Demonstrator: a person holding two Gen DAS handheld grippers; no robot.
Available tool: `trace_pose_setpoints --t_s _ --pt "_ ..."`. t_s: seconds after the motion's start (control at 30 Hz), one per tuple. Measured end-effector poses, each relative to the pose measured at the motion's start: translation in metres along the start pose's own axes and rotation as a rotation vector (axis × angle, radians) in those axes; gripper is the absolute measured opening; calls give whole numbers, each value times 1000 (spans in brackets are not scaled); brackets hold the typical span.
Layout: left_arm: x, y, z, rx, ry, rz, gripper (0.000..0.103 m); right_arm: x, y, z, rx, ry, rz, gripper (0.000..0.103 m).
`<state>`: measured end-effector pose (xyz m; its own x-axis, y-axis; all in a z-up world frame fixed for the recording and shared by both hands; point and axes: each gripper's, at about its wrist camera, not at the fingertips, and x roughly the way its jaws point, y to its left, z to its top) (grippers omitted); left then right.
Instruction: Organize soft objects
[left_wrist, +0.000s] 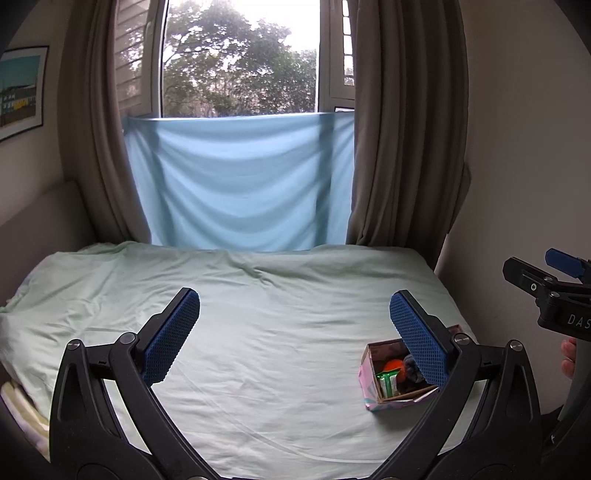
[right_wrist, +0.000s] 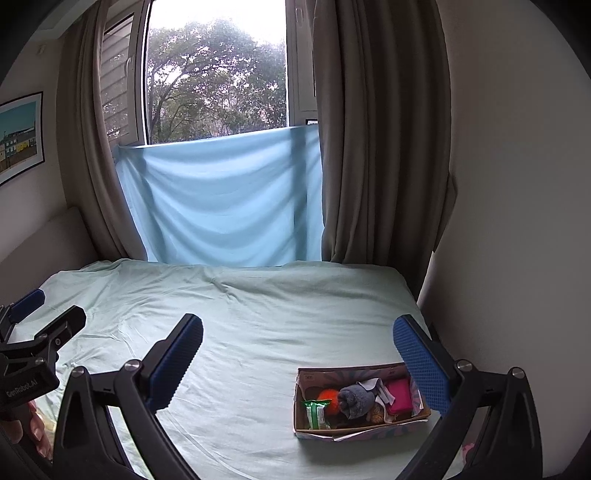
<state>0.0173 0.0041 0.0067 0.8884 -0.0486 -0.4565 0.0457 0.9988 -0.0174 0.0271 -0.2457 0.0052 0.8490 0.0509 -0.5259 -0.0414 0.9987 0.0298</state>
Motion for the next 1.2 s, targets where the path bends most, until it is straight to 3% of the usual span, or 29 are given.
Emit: trace_pose_setpoints --t_s 1.2 --pt "1 -3 5 -3 -54 5 103 8 -6 5 27 -8 -17 103"
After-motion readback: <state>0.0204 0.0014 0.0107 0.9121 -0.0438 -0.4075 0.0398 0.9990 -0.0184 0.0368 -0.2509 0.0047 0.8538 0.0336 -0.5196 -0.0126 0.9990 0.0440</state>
